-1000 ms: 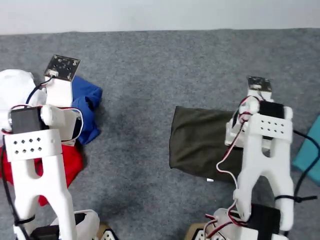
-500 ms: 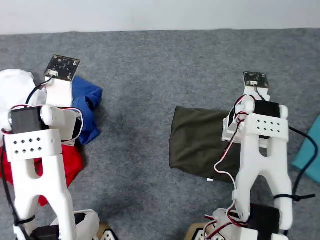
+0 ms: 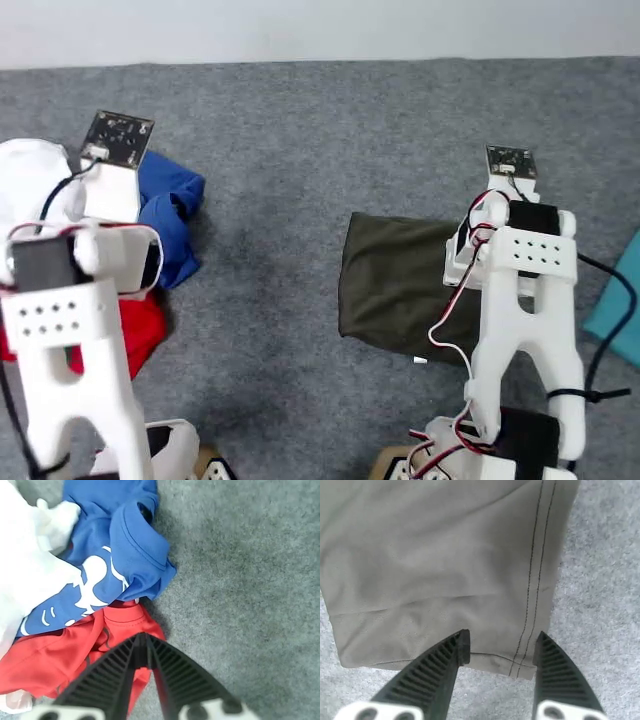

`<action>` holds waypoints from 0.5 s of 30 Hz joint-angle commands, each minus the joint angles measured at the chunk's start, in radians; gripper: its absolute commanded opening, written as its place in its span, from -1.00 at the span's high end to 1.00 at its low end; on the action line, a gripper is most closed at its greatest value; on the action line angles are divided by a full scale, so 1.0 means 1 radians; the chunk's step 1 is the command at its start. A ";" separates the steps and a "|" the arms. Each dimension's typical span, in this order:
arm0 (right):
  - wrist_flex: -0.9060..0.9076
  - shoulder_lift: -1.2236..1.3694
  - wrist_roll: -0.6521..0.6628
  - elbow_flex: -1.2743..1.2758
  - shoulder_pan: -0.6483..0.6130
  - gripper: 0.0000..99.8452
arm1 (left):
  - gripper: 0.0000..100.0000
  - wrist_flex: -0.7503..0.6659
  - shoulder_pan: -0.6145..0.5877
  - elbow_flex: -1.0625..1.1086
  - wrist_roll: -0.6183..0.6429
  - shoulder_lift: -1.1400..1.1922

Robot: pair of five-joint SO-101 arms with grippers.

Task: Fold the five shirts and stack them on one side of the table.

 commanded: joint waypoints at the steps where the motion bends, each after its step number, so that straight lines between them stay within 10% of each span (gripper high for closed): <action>1: 0.019 -0.042 -0.011 -0.006 -0.004 0.55 | 0.99 0.018 -0.003 0.025 0.003 -0.080; 15: 0.021 -0.042 -0.011 -0.006 -0.005 0.55 | 0.99 0.014 -0.006 0.174 -0.002 -0.183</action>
